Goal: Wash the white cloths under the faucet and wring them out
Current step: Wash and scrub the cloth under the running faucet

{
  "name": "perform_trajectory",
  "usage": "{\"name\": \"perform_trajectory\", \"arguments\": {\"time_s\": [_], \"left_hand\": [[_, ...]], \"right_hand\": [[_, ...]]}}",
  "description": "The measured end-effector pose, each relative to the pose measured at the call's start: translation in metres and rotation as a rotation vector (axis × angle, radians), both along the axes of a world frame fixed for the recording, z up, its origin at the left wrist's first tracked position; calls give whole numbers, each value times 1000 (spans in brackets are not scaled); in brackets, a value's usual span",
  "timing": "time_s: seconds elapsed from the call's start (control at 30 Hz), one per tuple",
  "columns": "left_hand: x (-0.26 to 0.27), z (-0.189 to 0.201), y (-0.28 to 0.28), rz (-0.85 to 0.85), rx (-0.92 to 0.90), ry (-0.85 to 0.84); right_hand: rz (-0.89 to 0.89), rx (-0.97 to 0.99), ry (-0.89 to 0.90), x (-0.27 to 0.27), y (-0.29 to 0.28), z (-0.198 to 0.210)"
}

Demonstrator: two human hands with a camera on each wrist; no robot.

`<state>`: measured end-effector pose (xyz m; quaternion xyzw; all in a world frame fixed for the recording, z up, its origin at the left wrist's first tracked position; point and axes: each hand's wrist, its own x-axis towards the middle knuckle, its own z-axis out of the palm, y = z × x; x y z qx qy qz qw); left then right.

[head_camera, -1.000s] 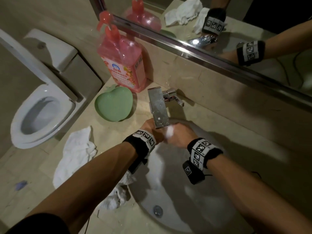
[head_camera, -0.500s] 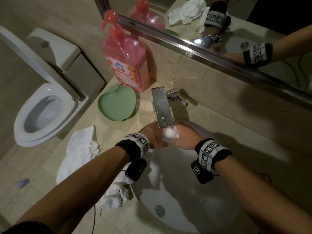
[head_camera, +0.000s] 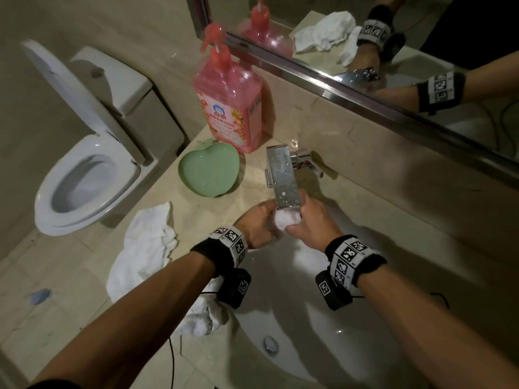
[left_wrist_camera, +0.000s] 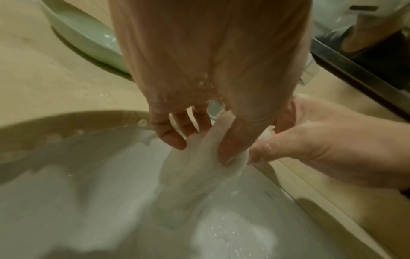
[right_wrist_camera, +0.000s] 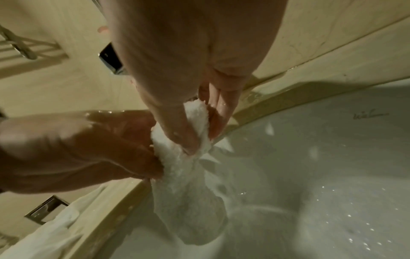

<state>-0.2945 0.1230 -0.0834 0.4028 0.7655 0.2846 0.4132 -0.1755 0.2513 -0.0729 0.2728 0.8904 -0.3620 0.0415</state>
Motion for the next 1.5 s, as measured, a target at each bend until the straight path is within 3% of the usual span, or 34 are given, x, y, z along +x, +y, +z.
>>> {"name": "perform_trajectory", "arguments": {"time_s": [0.1,0.17,0.3,0.4,0.5,0.6,0.63,0.73,0.8,0.87,1.03,1.17,1.23,1.37,1.43,1.5], "left_hand": [[6,-5,-2,-49,95,245],[6,-7,0,-3,69,280],[0,-13,9,152,-132,174],[-3,-9,13,1,-85,197],[-1,-7,17,-92,11,87],[1,-11,18,88,-85,-19],[1,-11,17,116,-78,-69],[4,-6,15,264,-64,-338],[7,-3,15,376,-40,-424],[8,-2,11,419,-54,-437],[3,-7,-5,452,-35,-372],[6,-7,-3,324,-29,-278],[10,-3,-2,274,-1,-339],[15,3,6,240,7,-298],[18,6,13,278,16,-264],[20,9,21,377,49,-350]], "right_hand": [[-28,-9,-2,7,2,3],[-49,9,2,13,6,2],[-102,-32,-43,23,18,-1],[-105,-39,-144,30,25,-7],[-122,-19,-211,34,26,-13],[-207,102,-102,36,16,-19],[-215,60,-54,35,11,-20],[-174,-305,-41,24,-8,-18],[-170,-309,-46,14,-18,-21],[-205,-234,-36,5,-23,-25],[-231,-322,46,4,-19,-27],[-229,-380,89,13,-9,-18],[-213,-415,44,18,-6,-14],[-218,-300,-28,22,-2,-7],[-305,-309,-20,26,1,-3],[-380,-328,-23,34,6,0]]}}
